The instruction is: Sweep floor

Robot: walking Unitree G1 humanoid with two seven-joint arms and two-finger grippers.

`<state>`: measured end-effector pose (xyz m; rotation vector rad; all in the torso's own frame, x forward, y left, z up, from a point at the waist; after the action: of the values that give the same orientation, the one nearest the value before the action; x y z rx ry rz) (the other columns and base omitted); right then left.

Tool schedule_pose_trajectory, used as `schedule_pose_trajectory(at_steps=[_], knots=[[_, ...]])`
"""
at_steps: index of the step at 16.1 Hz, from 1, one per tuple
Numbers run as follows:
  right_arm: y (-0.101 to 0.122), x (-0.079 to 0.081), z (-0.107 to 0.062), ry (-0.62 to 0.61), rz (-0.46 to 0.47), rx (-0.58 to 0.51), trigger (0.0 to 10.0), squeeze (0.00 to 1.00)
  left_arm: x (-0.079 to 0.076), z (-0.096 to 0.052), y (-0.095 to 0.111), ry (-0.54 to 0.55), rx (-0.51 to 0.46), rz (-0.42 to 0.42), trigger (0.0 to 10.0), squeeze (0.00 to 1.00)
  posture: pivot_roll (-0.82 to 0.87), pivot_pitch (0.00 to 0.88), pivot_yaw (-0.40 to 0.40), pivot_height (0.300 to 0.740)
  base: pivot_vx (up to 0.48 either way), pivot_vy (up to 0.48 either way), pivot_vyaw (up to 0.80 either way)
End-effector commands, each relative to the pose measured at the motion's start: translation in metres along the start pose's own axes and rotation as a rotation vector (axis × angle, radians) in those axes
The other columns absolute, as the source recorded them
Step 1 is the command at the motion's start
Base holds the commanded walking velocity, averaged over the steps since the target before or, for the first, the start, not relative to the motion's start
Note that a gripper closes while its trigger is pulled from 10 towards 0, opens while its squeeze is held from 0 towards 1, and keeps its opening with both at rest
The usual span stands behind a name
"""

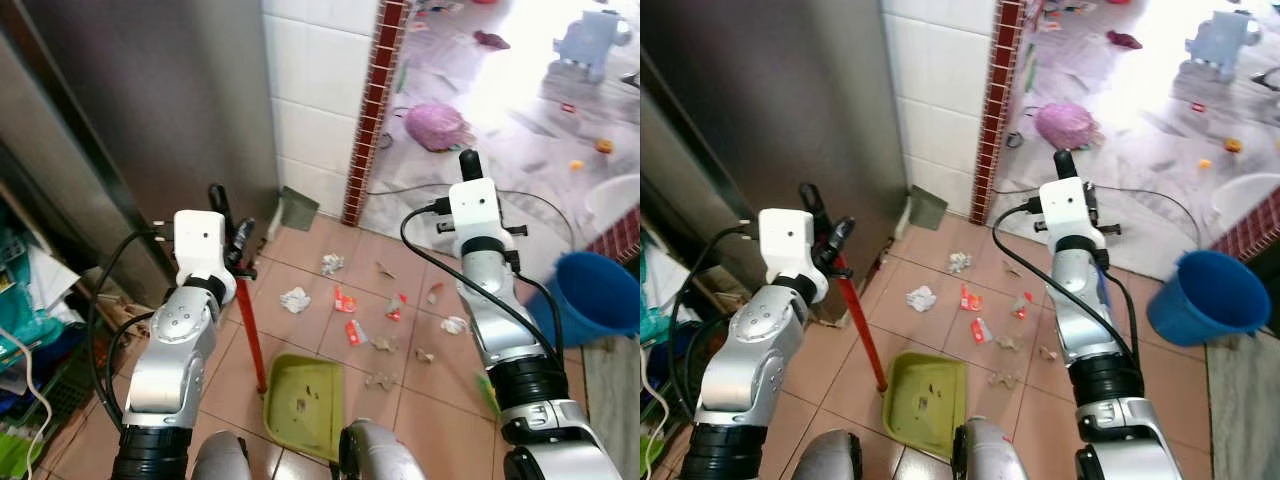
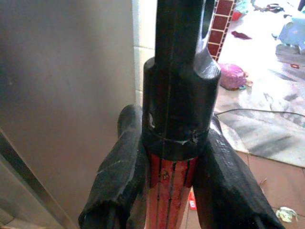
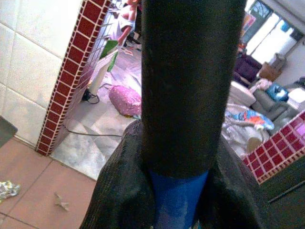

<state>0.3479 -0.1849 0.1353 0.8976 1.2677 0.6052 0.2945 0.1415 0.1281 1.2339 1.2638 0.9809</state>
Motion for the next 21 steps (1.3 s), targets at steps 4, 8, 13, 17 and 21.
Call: schedule_pose_trajectory(at_steps=[4, 8, 13, 17, 21], knots=[[0.017, -0.003, 0.0, -0.002, 0.007, -0.092, 10.0, 0.0, 0.01, 0.0, 0.011, 0.042, -0.059, -0.016, 10.0, 0.0, -0.02, 0.11, -0.044, 0.74, 0.0, 0.0, 0.0], [0.021, 0.001, 0.004, 0.024, 0.218, -0.044, 10.0, 0.0, 0.034, 0.013, 0.01, 0.246, -0.091, 0.074, 10.0, 0.0, -0.03, 0.122, -0.04, 0.74, 0.0, 0.0, 0.0], [0.023, 0.004, 0.008, 0.053, 0.304, -0.01, 10.0, 0.0, 0.04, 0.041, 0.005, 0.329, -0.135, 0.139, 10.0, 0.0, -0.06, 0.15, -0.039, 0.74, 0.0, 0.0, 0.0], [0.023, 0.011, 0.011, 0.066, 0.471, 0.092, 10.0, 0.0, 0.014, 0.059, -0.017, 0.289, -0.093, 0.141, 10.0, 0.0, -0.08, 0.163, -0.031, 0.74, 0.0, 0.0, 0.0], [0.03, 0.014, 0.013, 0.072, 0.673, 0.151, 10.0, 0.0, -0.006, 0.061, -0.036, 0.23, -0.039, 0.044, 10.0, 0.0, -0.09, 0.169, -0.037, 0.74, 0.0, 0.0, 0.0]])
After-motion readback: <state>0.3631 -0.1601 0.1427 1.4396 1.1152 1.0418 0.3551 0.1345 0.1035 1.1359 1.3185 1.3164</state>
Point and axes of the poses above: a point about 5 cm out from each wrist's last joint towards the gripper, its own z axis pointing out of the wrist towards the gripper, its own y axis along the axis of the wrist's last joint, x = y × z, the point moved 1 cm from there along z, pointing out of the wrist towards the gripper, and after that the axes turned 6 degrees about -z, right-handed, at the moved point
